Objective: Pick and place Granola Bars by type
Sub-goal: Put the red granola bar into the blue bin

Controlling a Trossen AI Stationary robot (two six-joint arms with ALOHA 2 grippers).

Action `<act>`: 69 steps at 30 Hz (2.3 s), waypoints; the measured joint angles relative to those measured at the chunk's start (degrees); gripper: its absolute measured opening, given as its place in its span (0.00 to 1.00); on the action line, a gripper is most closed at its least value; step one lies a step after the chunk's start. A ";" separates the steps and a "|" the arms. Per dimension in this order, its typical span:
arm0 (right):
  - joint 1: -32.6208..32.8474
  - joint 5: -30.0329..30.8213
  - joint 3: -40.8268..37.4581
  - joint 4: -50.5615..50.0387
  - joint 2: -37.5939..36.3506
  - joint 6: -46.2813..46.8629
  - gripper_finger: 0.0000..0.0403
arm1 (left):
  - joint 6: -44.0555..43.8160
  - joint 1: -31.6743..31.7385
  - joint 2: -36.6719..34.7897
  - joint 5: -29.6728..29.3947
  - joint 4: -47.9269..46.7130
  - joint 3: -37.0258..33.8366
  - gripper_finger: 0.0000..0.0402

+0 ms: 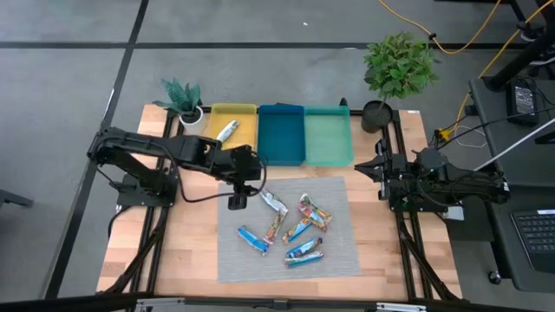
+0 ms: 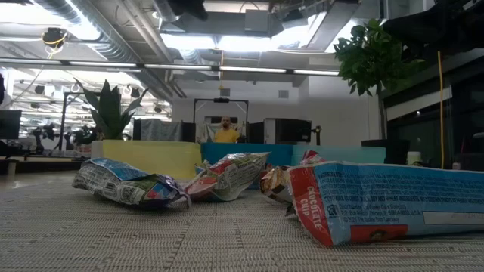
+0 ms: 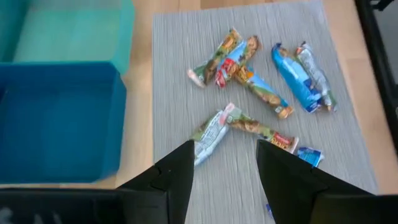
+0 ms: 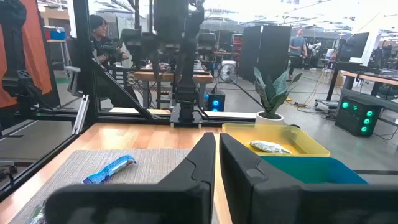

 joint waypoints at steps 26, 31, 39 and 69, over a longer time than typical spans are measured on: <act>0.00 -0.04 0.00 -1.31 0.00 0.02 0.07 | 3.59 0.00 7.38 1.88 -0.40 -0.74 0.59; 0.00 -0.04 0.00 -1.57 0.00 0.02 0.07 | 6.62 0.02 9.33 1.87 -0.57 -0.74 0.59; -0.01 -0.04 0.00 -1.67 0.00 0.00 0.07 | 9.56 0.02 14.73 2.72 -0.27 -0.69 0.59; 0.00 -0.50 0.00 -2.05 -0.01 -0.13 0.07 | 14.22 1.60 25.69 5.91 7.85 -0.71 0.59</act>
